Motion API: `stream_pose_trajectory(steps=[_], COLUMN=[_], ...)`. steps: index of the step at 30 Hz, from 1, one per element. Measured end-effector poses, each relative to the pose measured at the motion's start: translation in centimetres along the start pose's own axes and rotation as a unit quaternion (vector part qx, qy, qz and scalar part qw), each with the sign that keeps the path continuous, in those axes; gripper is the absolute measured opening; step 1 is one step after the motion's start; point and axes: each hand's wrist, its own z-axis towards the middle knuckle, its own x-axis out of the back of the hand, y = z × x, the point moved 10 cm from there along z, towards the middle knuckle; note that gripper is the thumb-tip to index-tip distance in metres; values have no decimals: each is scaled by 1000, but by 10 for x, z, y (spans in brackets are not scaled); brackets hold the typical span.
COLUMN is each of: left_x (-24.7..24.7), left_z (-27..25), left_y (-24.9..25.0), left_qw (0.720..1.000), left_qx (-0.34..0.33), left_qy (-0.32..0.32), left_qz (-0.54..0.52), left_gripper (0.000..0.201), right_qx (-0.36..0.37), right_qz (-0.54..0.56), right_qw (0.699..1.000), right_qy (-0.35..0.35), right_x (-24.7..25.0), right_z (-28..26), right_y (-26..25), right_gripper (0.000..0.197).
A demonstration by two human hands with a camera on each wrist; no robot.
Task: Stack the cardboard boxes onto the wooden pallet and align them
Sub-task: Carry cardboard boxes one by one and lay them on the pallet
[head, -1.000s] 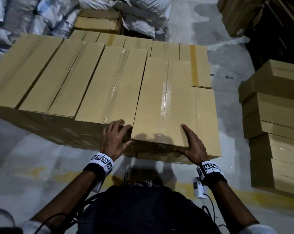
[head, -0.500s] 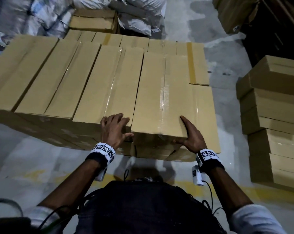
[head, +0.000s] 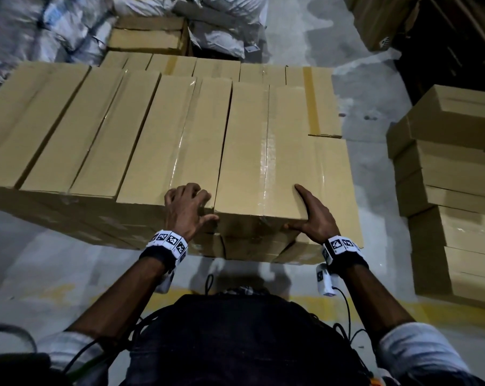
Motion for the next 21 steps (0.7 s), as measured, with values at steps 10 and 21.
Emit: stream_pose_trajectory(steps=[10,21], left_x=[2,-3], left_z=[3,4], left_y=[10,9], left_qw=[997,995], left_qx=[-41,-38], left_qy=[-11,-25], left_qz=[66,85], left_gripper=[70,73], right_qx=[8,6], right_qz=[-3,2], right_qw=[1000,1000], right_qy=[-5,-4], right_x=[0,-2], right_z=[3,4], right_y=[0,1], right_gripper=[114,116])
